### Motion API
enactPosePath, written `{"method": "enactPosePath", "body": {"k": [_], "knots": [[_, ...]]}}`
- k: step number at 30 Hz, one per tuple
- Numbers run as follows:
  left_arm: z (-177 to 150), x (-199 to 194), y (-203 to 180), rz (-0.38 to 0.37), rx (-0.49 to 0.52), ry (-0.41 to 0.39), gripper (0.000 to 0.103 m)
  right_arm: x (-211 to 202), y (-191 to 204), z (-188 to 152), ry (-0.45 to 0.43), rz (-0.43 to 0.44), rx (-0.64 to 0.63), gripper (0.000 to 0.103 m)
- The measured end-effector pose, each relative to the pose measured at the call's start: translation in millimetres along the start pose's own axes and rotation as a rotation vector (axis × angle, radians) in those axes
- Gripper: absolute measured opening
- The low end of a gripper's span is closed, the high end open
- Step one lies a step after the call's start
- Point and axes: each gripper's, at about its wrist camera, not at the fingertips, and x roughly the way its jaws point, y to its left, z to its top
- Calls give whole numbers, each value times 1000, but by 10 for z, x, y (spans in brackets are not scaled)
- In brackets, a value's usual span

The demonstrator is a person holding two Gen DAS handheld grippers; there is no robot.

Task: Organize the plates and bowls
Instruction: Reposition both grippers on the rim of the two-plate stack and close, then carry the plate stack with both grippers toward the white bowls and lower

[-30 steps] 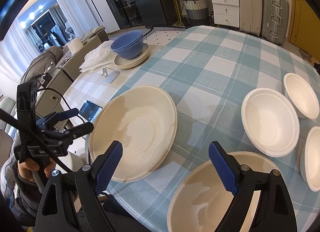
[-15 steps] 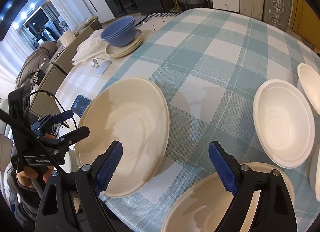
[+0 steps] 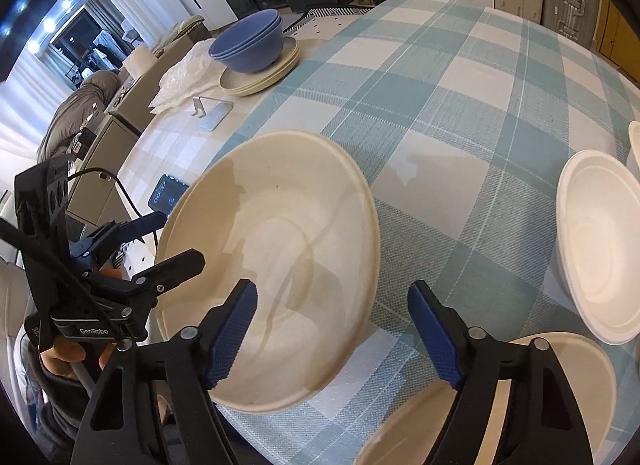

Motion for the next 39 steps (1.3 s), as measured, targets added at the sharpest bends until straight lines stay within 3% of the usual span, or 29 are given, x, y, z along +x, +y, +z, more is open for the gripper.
{"method": "enactPosePath", "body": {"k": [4, 9, 17, 22, 39], "knots": [[-12, 31, -27, 17, 6, 7, 96, 54, -2, -10, 11, 6, 3, 70], [-23, 82, -45, 10, 7, 22, 80, 117, -24, -12, 31, 17, 18, 66], [-42, 183, -106, 7, 24, 44, 55, 242, -32, -19, 44, 4, 15, 32], [-30, 171, -51, 22, 10, 43, 34, 250, -48, -10, 27, -17, 18, 27], [28, -114, -43, -5, -12, -8, 29, -24, -51, -19, -42, 11, 19, 21]]}}
